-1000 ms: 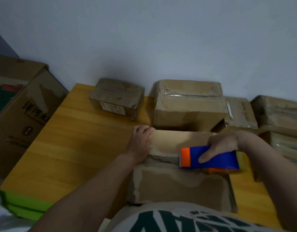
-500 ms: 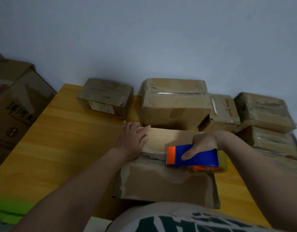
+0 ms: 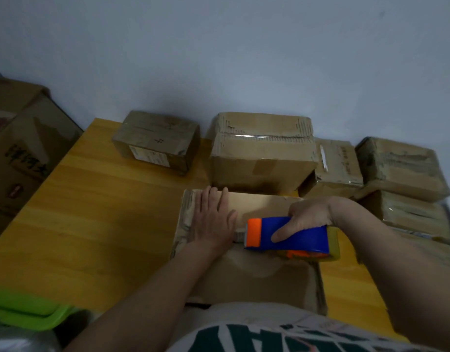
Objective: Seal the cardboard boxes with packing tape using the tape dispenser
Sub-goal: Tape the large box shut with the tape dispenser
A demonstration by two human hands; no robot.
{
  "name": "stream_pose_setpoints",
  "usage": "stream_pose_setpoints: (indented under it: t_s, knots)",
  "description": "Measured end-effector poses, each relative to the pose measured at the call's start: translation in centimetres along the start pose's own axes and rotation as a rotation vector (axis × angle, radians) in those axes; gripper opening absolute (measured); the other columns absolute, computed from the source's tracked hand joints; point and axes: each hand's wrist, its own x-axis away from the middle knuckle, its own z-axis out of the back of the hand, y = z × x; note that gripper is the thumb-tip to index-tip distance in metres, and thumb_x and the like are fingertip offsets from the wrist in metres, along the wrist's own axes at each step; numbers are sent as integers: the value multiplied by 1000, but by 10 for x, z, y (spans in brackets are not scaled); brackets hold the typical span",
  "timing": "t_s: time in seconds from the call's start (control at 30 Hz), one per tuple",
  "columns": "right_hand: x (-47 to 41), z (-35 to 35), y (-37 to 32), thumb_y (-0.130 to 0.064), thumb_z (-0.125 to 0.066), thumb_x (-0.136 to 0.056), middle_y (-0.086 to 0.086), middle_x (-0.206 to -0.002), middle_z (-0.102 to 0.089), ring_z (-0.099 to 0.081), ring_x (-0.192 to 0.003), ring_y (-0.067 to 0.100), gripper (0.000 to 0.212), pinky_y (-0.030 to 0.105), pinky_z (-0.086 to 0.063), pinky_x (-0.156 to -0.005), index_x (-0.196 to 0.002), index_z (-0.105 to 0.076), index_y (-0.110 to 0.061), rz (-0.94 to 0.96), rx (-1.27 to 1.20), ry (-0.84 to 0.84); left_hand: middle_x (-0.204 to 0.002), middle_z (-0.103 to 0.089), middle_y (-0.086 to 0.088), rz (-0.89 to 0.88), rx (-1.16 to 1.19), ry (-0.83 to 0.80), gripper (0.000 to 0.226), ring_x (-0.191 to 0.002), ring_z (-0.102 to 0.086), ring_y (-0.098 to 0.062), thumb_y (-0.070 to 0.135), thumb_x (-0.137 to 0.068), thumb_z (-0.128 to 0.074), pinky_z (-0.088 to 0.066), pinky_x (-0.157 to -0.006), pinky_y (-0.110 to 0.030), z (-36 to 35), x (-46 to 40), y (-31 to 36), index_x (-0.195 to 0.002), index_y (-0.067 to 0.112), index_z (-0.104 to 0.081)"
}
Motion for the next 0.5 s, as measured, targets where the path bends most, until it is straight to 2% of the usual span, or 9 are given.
stream_pose_setpoints:
  t_s: [0.1, 0.23, 0.4, 0.43, 0.5]
  knots:
    - [10, 9, 22, -59, -75, -66, -1, -104, -68, -68, -91, 16, 55, 27, -58, -69, -108, -55, -29, -9, 6, -17, -155, -21, -17, -10, 2, -17, 67, -145, -12, -31, 50, -95, -9, 3, -117, -42, 0, 1, -3, -152, 15, -15]
    - [30, 22, 67, -65, -76, -53, -3, -96, -71, -68, -87, 15, 65, 24, -54, -65, -102, -61, -25, -105, 57, -3, -154, -22, -18, -9, -33, -23, 69, -143, -14, -34, 49, -93, -9, 4, -117, -44, 1, 2, -3, -152, 13, -16]
    - [23, 13, 80, -62, -77, -51, 0, -107, -67, -65, -97, 19, 74, 33, -55, -84, -111, -58, -22, -144, 17, -9, -154, -20, -19, -44, -63, -38, 70, -143, -12, -35, 49, -93, -11, 3, -118, -45, 3, -3, -5, -153, 13, -14]
    - [22, 10, 81, -62, -78, -51, 1, -106, -68, -66, -96, 19, 74, 33, -55, -84, -111, -58, -22, -138, -5, -10, -154, -19, -18, -63, -65, -47, 70, -143, -11, -34, 49, -93, -11, 4, -118, -44, 3, -2, -7, -153, 13, -13]
    - [20, 4, 83, -60, -79, -53, 0, -103, -69, -68, -91, 18, 70, 29, -58, -73, -107, -58, -22, -115, -58, -3, -156, -16, -16, -118, -63, -49, 70, -144, -8, -31, 50, -92, -10, 10, -116, -41, 7, -7, -13, -153, 16, -11]
